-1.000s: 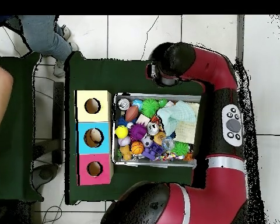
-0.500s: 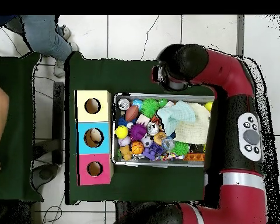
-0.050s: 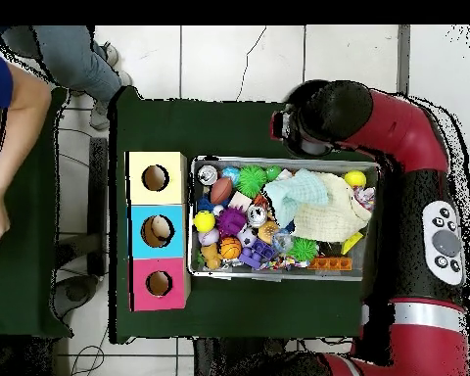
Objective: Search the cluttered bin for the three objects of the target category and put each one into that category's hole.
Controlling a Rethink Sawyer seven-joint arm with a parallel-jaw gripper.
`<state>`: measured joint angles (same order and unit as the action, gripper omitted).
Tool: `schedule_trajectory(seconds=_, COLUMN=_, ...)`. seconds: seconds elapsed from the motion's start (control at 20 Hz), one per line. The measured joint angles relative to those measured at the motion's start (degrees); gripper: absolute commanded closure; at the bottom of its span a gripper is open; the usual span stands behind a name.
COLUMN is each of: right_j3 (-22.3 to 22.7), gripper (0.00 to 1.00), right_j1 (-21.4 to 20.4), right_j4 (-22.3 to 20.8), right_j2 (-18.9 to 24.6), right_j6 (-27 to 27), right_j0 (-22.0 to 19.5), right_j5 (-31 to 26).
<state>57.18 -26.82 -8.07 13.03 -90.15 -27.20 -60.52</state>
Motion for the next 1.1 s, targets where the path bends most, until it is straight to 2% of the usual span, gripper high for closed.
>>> schedule_trajectory(seconds=0.4, right_j3=0.49, gripper=0.0, right_j1=3.22, right_j4=-0.35, right_j2=0.19, right_j6=0.0, right_j0=-2.41, right_j5=3.74)
schedule_trajectory(seconds=0.7, right_j3=4.1, gripper=0.0, right_j1=4.14, right_j4=-0.57, right_j2=0.34, right_j6=0.0, right_j0=-4.16, right_j5=7.23)
schedule_trajectory(seconds=1.05, right_j3=9.68, gripper=0.0, right_j1=3.37, right_j4=-1.16, right_j2=0.35, right_j6=0.0, right_j0=-4.89, right_j5=9.33)
schedule_trajectory(seconds=1.1, right_j3=10.56, gripper=1.0, right_j1=3.06, right_j4=-1.66, right_j2=0.36, right_j6=0.0, right_j0=-4.88, right_j5=9.34)
